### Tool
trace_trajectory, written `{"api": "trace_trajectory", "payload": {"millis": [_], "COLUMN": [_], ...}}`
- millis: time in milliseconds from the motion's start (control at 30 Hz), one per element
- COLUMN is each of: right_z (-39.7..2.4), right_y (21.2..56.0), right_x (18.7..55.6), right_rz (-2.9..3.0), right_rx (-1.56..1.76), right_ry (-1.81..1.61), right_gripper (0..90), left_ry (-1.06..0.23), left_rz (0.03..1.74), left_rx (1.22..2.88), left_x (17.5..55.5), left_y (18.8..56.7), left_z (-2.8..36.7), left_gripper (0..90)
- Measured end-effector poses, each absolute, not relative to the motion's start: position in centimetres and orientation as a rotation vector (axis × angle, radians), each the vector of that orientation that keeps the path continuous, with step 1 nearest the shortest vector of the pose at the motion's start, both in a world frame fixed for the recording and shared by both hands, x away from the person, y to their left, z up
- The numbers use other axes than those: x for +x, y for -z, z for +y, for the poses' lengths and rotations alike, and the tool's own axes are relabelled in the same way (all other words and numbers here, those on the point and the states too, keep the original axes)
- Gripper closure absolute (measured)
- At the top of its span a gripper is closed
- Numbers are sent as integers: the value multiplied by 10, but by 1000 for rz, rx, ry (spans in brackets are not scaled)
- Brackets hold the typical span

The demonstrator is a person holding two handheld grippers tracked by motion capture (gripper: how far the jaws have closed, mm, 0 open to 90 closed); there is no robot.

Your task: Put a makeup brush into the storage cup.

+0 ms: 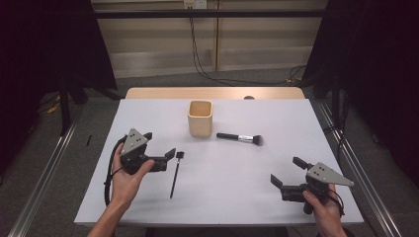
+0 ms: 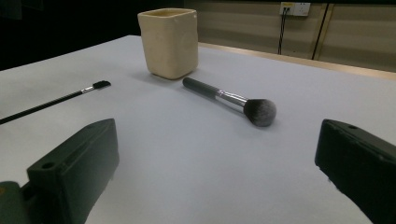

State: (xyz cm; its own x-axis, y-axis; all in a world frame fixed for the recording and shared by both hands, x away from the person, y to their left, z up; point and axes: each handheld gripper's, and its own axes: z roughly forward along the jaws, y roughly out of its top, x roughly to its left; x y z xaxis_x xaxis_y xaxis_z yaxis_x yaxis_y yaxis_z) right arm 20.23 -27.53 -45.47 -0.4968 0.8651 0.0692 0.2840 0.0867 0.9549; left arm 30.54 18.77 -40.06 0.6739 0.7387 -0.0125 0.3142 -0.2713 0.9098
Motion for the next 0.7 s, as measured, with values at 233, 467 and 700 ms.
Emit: {"api": "trace_trajectory", "payload": {"millis": [233, 467, 700], "right_z": [-276, -276, -276], "right_y": [455, 455, 455], "right_x": [202, 202, 202], "right_rz": [1852, 1858, 1865], "right_rx": [1125, 1123, 1123], "right_ry": [-1419, -1420, -1418], "right_gripper": [0, 0, 0], "left_ry": [-488, -385, -378], "left_rz": [826, 843, 970], "left_rx": [1961, 2026, 2147], "left_x": [312, 317, 326], "left_y": [401, 403, 403], "left_z": [178, 173, 169], "left_gripper": [47, 59, 120]}}
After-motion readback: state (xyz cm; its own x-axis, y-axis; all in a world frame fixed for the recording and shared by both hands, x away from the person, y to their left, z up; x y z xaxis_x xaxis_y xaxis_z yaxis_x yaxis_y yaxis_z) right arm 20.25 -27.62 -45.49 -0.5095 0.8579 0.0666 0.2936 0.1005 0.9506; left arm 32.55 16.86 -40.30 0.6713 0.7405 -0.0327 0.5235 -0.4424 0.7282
